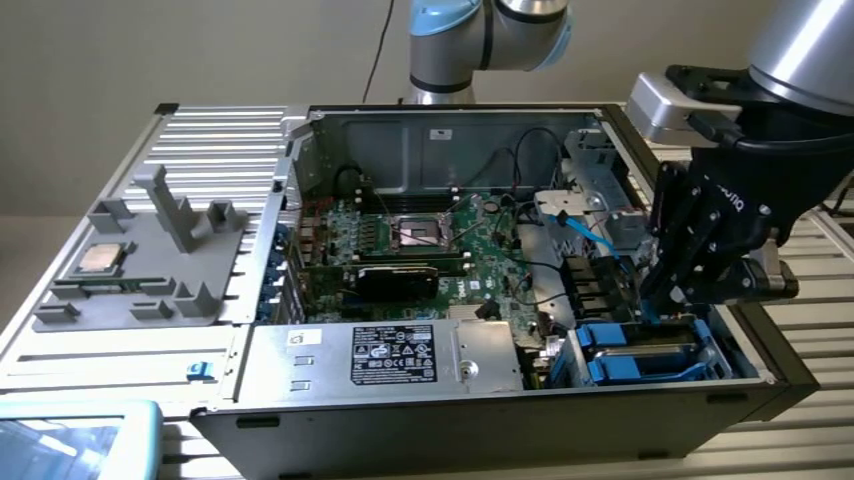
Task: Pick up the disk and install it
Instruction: 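Insert the second disk wire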
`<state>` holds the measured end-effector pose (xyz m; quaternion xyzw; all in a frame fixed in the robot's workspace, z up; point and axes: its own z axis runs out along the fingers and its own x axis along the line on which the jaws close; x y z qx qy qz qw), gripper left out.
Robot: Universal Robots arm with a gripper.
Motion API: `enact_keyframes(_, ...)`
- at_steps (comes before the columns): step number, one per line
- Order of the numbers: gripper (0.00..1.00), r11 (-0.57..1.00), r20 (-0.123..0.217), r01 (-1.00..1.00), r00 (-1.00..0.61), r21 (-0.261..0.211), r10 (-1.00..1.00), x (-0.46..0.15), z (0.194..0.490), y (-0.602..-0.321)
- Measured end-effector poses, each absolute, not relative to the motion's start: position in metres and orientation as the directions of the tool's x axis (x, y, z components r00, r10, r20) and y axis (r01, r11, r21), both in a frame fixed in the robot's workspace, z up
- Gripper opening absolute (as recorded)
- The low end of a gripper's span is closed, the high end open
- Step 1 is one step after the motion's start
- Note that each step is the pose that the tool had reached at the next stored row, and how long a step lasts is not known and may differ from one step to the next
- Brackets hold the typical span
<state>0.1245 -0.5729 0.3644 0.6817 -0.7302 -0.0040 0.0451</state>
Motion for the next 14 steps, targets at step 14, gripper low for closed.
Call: enact_keyframes(14,0.24,0.071,0.065,-0.995,-0.066,0.067,-0.996,0.131,0.376,-0.557)
